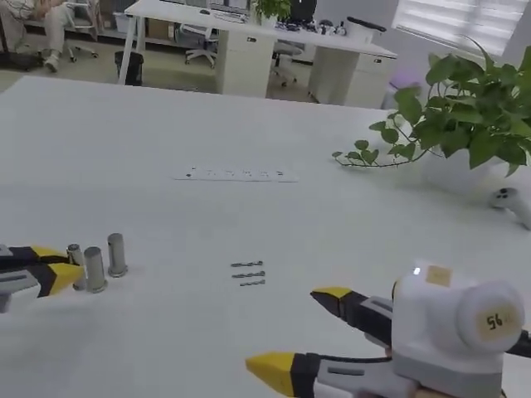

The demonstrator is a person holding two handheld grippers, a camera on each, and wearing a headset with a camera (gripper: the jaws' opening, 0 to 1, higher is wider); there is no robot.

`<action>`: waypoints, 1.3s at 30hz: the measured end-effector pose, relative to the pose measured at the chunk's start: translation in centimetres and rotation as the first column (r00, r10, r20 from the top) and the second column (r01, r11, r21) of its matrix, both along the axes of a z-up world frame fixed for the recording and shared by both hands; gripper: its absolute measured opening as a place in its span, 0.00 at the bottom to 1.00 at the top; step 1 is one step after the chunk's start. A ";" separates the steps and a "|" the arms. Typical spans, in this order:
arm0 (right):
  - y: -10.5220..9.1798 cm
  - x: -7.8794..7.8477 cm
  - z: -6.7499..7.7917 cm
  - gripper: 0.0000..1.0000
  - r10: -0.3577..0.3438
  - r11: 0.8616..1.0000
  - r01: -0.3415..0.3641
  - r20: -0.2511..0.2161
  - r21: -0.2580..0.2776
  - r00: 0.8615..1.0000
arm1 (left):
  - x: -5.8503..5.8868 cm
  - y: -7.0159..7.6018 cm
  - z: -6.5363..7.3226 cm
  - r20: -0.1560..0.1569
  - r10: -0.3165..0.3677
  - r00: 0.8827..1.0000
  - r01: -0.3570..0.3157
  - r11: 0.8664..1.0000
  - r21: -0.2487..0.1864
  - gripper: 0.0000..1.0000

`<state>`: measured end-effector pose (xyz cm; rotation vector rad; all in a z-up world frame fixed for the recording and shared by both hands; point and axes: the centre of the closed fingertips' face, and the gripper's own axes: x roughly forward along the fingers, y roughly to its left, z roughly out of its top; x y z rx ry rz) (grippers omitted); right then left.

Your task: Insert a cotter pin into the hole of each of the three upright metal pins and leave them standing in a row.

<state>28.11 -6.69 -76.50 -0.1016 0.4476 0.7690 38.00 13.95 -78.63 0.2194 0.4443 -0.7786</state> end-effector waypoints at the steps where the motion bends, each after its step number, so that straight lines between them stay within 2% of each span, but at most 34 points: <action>1: 0.0 0.0 0.0 0.77 0.001 1.000 -0.001 -0.002 0.001 1.000 | -0.3 -0.4 -0.1 -0.002 -0.010 1.000 0.010 1.000 0.004 0.07; 9: 0.1 -0.3 0.3 0.76 0.009 1.000 -0.009 0.006 -0.006 1.000 | -1.3 -3.5 -1.0 -0.013 -0.068 0.998 0.068 0.998 -0.006 0.07; 11: 0.0 -0.3 0.4 0.76 0.009 1.000 -0.009 0.005 -0.006 1.000 | -1.4 -4.2 -1.2 -0.010 -0.081 0.997 0.081 0.997 -0.006 0.07; 16: -0.2 -0.2 0.4 0.76 0.000 1.000 0.000 0.004 -0.008 1.000 | -1.4 -5.6 -2.2 -0.025 -0.096 0.995 0.096 0.995 -0.016 0.07; 18: -0.3 -0.1 0.4 0.76 -0.005 1.000 0.005 0.003 -0.008 1.000 | -1.4 -5.9 -2.6 -0.026 -0.101 0.995 0.101 0.995 -0.010 0.07; 24: -0.4 0.0 0.4 0.74 -0.019 1.000 0.019 -0.003 0.004 1.000 | -1.7 -6.7 -3.3 -0.030 -0.126 0.992 0.125 0.992 -0.030 0.07; 27: -0.6 0.0 0.4 0.74 -0.023 1.000 0.023 -0.009 0.013 1.000 | -2.1 -7.0 -3.9 -0.032 -0.151 0.988 0.151 0.988 0.001 0.07; 31: -0.7 -0.1 0.3 0.73 -0.028 0.999 0.028 -0.013 0.017 1.000 | -2.5 -7.3 -4.3 -0.036 -0.171 0.985 0.172 0.985 0.014 0.07; 33: -0.8 -0.1 0.2 0.73 -0.028 0.999 0.029 -0.015 0.018 0.999 | -2.7 -7.6 -4.2 -0.036 -0.184 0.982 0.184 0.983 -0.001 0.07; 35: -0.8 -0.1 0.2 0.73 -0.030 0.999 0.031 -0.017 0.019 0.999 | -2.7 -7.7 -4.1 -0.023 -0.198 0.980 0.199 0.980 0.016 0.07; 39: -1.0 -0.1 0.1 0.73 -0.034 0.999 0.034 -0.020 0.022 0.999 | -2.6 -7.7 -4.2 -0.025 -0.214 0.977 0.215 0.976 0.026 0.07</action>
